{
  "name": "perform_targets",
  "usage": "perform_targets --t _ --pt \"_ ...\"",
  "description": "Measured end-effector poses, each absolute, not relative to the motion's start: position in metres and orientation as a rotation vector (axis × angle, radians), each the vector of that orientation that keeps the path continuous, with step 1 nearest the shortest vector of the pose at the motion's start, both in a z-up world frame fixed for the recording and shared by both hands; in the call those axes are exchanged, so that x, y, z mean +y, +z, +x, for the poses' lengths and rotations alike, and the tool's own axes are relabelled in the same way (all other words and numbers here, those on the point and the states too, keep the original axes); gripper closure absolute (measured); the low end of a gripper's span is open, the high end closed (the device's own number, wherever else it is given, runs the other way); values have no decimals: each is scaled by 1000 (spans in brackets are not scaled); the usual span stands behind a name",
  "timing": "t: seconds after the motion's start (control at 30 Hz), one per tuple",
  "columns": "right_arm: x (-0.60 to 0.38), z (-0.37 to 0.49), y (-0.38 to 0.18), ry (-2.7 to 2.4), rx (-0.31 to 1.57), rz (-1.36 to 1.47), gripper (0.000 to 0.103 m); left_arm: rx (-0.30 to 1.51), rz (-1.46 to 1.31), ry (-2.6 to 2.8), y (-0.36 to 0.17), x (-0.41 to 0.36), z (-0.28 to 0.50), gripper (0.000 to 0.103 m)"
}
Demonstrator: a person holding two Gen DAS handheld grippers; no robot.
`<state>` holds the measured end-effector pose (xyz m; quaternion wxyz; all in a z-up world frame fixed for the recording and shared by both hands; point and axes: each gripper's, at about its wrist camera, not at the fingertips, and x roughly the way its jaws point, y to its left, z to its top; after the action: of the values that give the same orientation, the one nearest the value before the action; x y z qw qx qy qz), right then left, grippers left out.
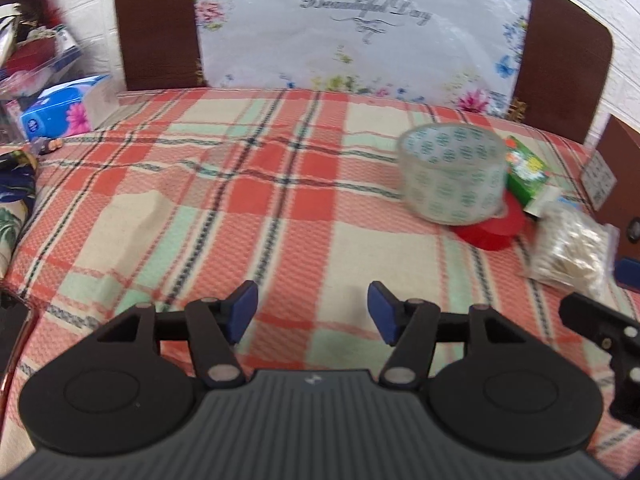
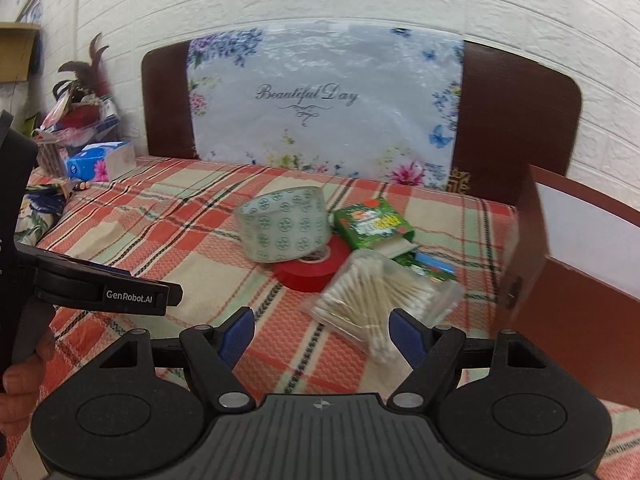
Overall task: Organize objects
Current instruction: 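Move the right gripper back to the table toward the clear tape, then grasp the clear packing tape roll with the right gripper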
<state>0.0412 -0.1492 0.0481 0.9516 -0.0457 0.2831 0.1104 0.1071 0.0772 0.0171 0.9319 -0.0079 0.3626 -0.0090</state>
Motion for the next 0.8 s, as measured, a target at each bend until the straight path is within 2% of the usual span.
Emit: perform_targets --t 0.07,0.2,0.27,0.33,0.53,0.8 --pt "-142 49 47 238 575 -104 29 724 -24 8 11 88 109 36" --pt "-128 70 46 248 548 -151 29 624 -14 8 -3 98 103 23" --pt "-121 85 47 252 532 -165 27 601 -31 -1 -2 99 101 23" --pt "-115 102 48 254 522 -167 18 589 -59 -9 -2 103 101 22" --pt "-93 145 40 272 526 -282 13 571 -104 -28 -5 108 100 19" --pt "-77 164 27 289 539 -410 15 565 -124 -41 -6 111 100 18"
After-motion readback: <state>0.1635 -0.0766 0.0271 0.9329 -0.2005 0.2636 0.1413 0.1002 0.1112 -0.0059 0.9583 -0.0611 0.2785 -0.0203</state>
